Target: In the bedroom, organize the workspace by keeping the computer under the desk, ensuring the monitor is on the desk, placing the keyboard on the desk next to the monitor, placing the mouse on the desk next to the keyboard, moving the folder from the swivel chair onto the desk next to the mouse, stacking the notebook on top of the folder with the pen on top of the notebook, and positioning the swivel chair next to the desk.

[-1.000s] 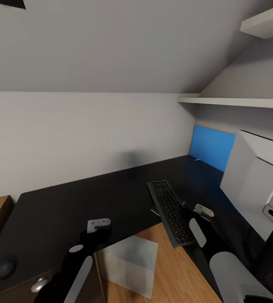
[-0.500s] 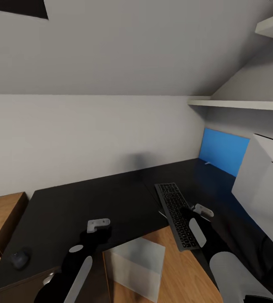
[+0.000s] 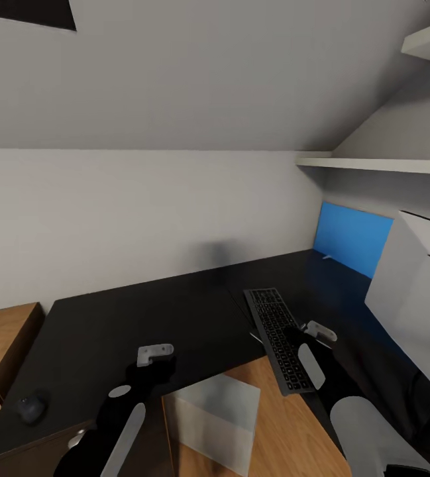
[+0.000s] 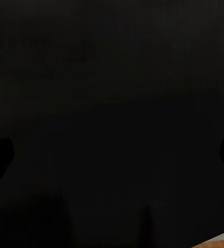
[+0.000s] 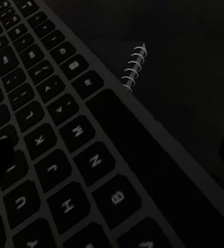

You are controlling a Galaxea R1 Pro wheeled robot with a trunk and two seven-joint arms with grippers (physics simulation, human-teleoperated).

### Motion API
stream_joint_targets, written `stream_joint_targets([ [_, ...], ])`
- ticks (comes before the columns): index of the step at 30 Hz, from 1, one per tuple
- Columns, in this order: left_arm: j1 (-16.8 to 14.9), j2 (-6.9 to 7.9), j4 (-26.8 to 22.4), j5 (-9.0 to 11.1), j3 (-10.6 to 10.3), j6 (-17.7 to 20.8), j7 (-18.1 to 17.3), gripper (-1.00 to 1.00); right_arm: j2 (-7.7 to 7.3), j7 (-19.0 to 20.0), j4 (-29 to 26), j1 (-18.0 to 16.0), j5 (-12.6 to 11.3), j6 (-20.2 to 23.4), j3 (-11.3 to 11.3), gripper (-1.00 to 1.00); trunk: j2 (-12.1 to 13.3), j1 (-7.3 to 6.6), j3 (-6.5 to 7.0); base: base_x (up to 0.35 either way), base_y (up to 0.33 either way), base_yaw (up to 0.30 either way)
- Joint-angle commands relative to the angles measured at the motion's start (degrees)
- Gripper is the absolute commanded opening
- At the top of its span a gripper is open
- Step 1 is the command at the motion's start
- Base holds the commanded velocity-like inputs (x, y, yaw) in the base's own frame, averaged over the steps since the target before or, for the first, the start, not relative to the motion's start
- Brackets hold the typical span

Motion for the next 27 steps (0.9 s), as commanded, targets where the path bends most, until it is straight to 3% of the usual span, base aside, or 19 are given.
stream_joint_targets([
  [1,-0.1,0.02,-0.1,0.6,-0.1,0.1,0.5,1.0,0.03,-0.2,-0.1,0.0,-0.5,0.2,-0.1,1.0,0.0,0.0,-0.06,0.0,0.0,0.0],
  [19,-0.1,0.1,0.0,0.5,-0.2,0.1,0.5,1.0,0.11,-0.3,-0.1,0.0,-0.5,0.2,-0.1,1.0,0.0,0.0,-0.06,-0.087,0.0,0.002],
  [27,0.0,0.09,0.0,0.5,-0.2,0.1,0.5,1.0,0.11,-0.2,-0.1,0.0,-0.5,0.2,0.0,1.0,0.0,0.0,-0.06,-0.002,0.0,0.13],
])
